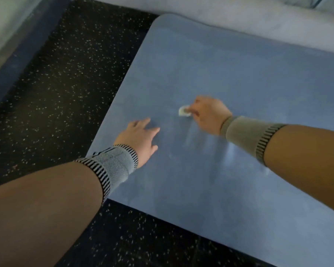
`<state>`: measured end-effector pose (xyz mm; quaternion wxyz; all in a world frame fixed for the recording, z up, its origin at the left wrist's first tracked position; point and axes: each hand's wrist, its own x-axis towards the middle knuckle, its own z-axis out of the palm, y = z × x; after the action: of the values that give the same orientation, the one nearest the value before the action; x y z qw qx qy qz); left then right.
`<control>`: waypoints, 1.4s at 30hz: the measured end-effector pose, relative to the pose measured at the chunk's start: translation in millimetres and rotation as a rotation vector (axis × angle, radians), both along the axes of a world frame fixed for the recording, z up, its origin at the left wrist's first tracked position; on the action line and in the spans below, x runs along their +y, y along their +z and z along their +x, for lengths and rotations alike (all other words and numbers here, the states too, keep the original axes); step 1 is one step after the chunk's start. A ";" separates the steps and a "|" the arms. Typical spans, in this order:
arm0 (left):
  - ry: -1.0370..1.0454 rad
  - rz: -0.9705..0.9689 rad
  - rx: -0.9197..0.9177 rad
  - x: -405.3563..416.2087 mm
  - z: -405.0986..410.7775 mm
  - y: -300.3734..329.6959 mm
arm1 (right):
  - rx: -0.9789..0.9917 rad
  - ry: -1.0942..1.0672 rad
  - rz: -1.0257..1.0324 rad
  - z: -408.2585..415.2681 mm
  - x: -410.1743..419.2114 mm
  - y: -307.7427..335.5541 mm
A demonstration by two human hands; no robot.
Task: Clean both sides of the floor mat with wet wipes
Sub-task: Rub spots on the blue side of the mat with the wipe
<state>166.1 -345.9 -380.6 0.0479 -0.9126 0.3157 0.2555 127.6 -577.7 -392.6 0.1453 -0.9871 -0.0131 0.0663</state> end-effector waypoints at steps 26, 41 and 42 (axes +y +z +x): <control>-0.368 0.173 0.120 52.7 -13.8 -3.6 | -0.151 -0.127 0.143 -10.9 49.1 -2.5; -0.355 0.055 0.132 56.4 -10.0 -6.5 | -0.113 -0.315 0.031 23.1 44.0 -19.0; -0.342 0.044 0.131 56.5 -9.3 -6.8 | -0.108 -0.309 0.028 16.2 54.7 -18.8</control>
<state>156.7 -289.4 -387.3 0.0896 -0.8258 0.4629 0.3094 143.8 -523.0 -411.3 0.1666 -0.9773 0.1303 -0.0103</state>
